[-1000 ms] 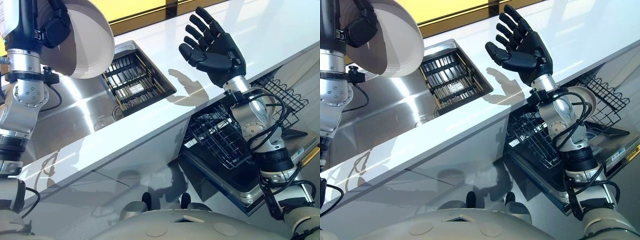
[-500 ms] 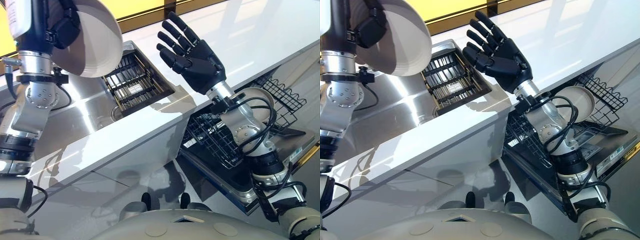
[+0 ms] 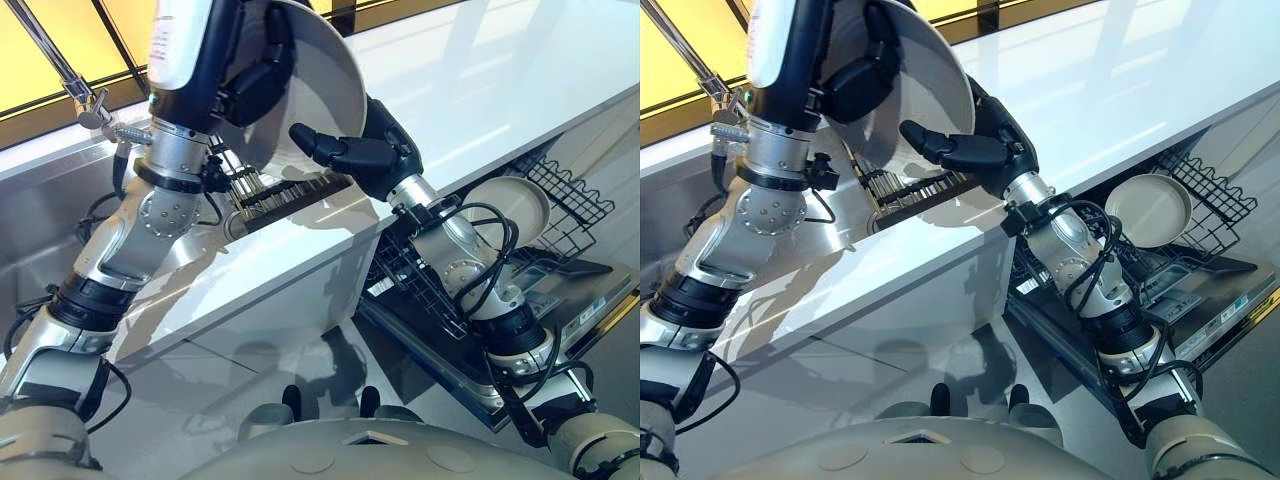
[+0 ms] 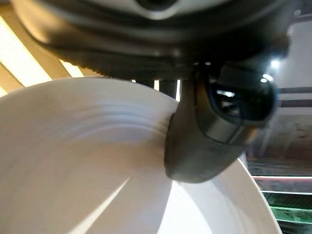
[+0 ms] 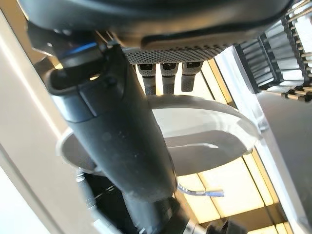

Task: Pick up plates and place into dishwasher.

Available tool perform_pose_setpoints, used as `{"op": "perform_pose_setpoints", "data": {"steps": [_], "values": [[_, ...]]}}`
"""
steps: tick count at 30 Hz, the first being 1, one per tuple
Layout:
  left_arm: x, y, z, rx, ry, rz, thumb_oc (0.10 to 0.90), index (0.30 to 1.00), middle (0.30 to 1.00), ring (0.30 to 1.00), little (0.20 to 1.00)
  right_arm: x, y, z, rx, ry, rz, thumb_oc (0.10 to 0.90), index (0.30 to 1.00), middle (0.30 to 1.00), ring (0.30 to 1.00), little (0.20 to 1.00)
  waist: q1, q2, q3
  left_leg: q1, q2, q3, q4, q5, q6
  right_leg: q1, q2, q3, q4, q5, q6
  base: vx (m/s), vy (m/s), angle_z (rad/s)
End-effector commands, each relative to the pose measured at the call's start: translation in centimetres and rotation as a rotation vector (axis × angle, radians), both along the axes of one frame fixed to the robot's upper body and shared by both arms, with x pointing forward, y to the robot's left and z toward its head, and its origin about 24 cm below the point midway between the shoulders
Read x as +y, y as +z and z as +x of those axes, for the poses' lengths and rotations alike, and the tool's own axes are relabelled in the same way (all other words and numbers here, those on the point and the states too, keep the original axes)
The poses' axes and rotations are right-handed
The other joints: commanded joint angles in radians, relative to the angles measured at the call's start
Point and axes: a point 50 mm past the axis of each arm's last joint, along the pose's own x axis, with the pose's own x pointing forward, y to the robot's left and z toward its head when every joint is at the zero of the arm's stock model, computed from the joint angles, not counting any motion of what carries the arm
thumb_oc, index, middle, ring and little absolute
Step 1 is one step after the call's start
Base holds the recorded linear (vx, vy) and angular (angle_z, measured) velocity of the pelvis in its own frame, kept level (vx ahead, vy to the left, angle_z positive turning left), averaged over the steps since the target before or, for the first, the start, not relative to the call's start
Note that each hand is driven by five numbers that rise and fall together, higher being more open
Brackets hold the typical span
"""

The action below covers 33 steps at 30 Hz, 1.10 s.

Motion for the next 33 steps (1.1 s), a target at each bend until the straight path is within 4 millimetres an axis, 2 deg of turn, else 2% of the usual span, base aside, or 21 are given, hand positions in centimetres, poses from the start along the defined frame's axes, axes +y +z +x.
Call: {"op": "perform_pose_setpoints", "data": {"steps": [1, 4, 5, 6, 7, 11, 12, 13, 14, 18, 23, 27, 29, 33], "values": [[-2.6, 4.9, -1.1, -0.199, -0.139, -0.016, 0.1, 0.3, 0.3, 0.3, 0.2, 1.2, 5.7, -1.2, -0.277, 0.018, 0.143, 0.8, 0.9, 0.9, 0.9, 0.9, 0.005, -0.028, -0.111, -0.013, -0.043, 0.011, 0.002, -0.042, 0.01, 0.036, 0.008, -0.057, 0.005, -0.039, 0.033, 0.0, 0.0, 0.0], [-3.2, 4.8, -1.4, -0.188, -0.182, -0.013, 0.1, 0.3, 0.3, 0.3, 0.2, 1.2, 5.5, -1.1, -0.262, 0.007, 0.141, 0.8, 0.9, 0.9, 0.9, 0.9, 0.004, -0.028, -0.111, -0.011, -0.043, 0.011, 0.002, -0.043, 0.011, 0.036, 0.009, -0.055, 0.005, -0.039, 0.033, 0.0, 0.0, 0.0], [-3.4, 4.7, -1.5, -0.182, -0.199, -0.009, 0.1, 0.3, 0.3, 0.3, 0.2, 1.2, 5.4, -1.1, -0.258, 0.001, 0.131, 0.685, 0.801, 0.801, 0.801, 0.785, 0.003, -0.028, -0.11, -0.011, -0.043, 0.012, 0.002, -0.043, 0.011, 0.037, 0.009, -0.054, 0.005, -0.039, 0.033, 0.0, 0.0, 0.0], [-3.5, 4.7, -1.7, -0.173, -0.219, -0.014, 0.1, 0.3, 0.3, 0.3, 0.2, 1.2, 5.3, -1.0, -0.259, -0.008, 0.118, 0.685, 0.801, 0.801, 0.801, 0.785, 0.003, -0.028, -0.11, -0.011, -0.043, 0.013, 0.002, -0.044, 0.011, 0.036, 0.009, -0.053, 0.005, -0.039, 0.033, 0.0, 0.0, 0.0], [-3.6, 4.7, -1.8, -0.17, -0.23, -0.014, 0.1, 0.3, 0.3, 0.3, 0.2, 1.1, 5.2, -1.0, -0.26, -0.016, 0.11, 0.1, 0.3, 0.3, 0.3, 0.2, 0.003, -0.029, -0.11, -0.011, -0.043, 0.013, 0.002, -0.044, 0.012, 0.036, 0.009, -0.051, 0.005, -0.039, 0.033, 0.0, 0.0, 0.0], [-3.7, 4.5, -2.2, -0.142, -0.273, -0.04, 0.1, 0.3, 0.3, 0.3, 0.2, 0.3, 4.8, -0.8, -0.246, -0.063, 0.113, 0.1, 0.3, 0.3, 0.3, 0.2, 0.001, -0.031, -0.109, -0.011, -0.043, 0.01, 0.002, -0.045, 0.013, 0.034, 0.012, -0.043, 0.005, -0.039, 0.034, 0.0, 0.0, 0.0], [-3.5, 4.5, -2.3, -0.126, -0.286, -0.062, 0.221, 0.404, 0.404, 0.404, 0.321, 0.1, 4.9, -0.7, -0.252, -0.074, 0.115, 0.1, 0.3, 0.3, 0.3, 0.2, 0.001, -0.032, -0.108, -0.011, -0.043, 0.01, 0.002, -0.045, 0.013, 0.034, 0.012, -0.04, 0.005, -0.038, 0.034, 0.0, 0.0, 0.0], [-3.4, 4.4, -2.3, -0.109, -0.296, -0.08, 0.539, 0.676, 0.676, 0.676, 0.639, -0.1, 5.0, -0.8, -0.259, -0.085, 0.119, 0.1, 0.3, 0.3, 0.3, 0.2, 0.0, -0.032, -0.108, -0.011, -0.043, 0.01, 0.002, -0.045, 0.014, 0.034, 0.013, -0.037, 0.005, -0.038, 0.034, 0.0, 0.0, 0.0], [-3.2, 4.3, -2.2, -0.085, -0.309, -0.095, 0.8, 0.9, 0.9, 0.9, 0.9, -0.3, 5.0, -0.8, -0.264, -0.094, 0.121, 0.1, 0.3, 0.3, 0.3, 0.2, 0.001, -0.032, -0.108, -0.011, -0.042, 0.01, 0.002, -0.046, 0.014, 0.034, 0.013, -0.036, 0.005, -0.038, 0.034, 0.0, 0.0, 0.0], [-2.2, 3.3, -1.8, 0.065, -0.359, -0.192, 0.8, 0.9, 0.9, 0.9, 0.9, -1.6, 5.5, -0.9, -0.308, -0.165, 0.152, 0.1, 0.3, 0.3, 0.3, 0.2, 0.001, -0.033, -0.103, -0.007, -0.042, 0.011, 0.002, -0.048, 0.015, 0.036, 0.016, -0.032, 0.005, -0.038, 0.032, 0.0, 0.0, 0.0], [-0.8, 1.0, -1.2, 0.24, -0.373, -0.318, 0.8, 0.9, 0.9, 0.9, 0.9, -3.6, 6.1, -1.1, -0.372, -0.298, 0.176, 0.1, 0.3, 0.3, 0.3, 0.2, 0.004, -0.031, -0.099, -0.004, -0.04, 0.012, 0.002, -0.048, 0.018, 0.037, 0.018, -0.026, 0.005, -0.037, 0.031, -0.01, -0.009, -0.02], [1.3, -1.8, -0.8, 0.366, -0.32, -0.405, 0.8, 0.9, 0.9, 0.9, 0.9, -7.1, 6.5, -1.3, -0.415, -0.465, 0.218, 0.1, 0.3, 0.3, 0.3, 0.2, 0.005, -0.03, -0.098, 0.0, -0.037, 0.012, 0.002, -0.052, 0.019, 0.041, 0.021, -0.023, 0.005, -0.039, 0.029, 0.01, -0.003, 0.0], [2.1, -2.7, -0.7, 0.395, -0.29, -0.433, 0.8, 0.9, 0.9, 0.9, 0.9, -8.4, 6.7, -1.3, -0.441, -0.548, 0.207, 0.1, 0.3, 0.3, 0.3, 0.2, 0.006, -0.031, -0.096, -0.003, -0.037, 0.013, 0.002, -0.043, 0.02, 0.037, 0.021, -0.023, 0.005, -0.031, 0.027, 0.0, 0.0, 0.0], [4.9, -4.3, -0.5, 0.462, -0.201, -0.516, 0.8, 0.9, 0.9, 0.9, 0.9, -13.1, 7.2, -1.3, -0.501, -0.865, 0.117, 0.1, 0.3, 0.3, 0.3, 0.2, 0.008, -0.034, -0.095, -0.001, -0.033, 0.012, 0.002, -0.045, 0.018, 0.039, 0.024, -0.022, 0.005, -0.032, 0.024, 0.0, 0.0, 0.0]]}}
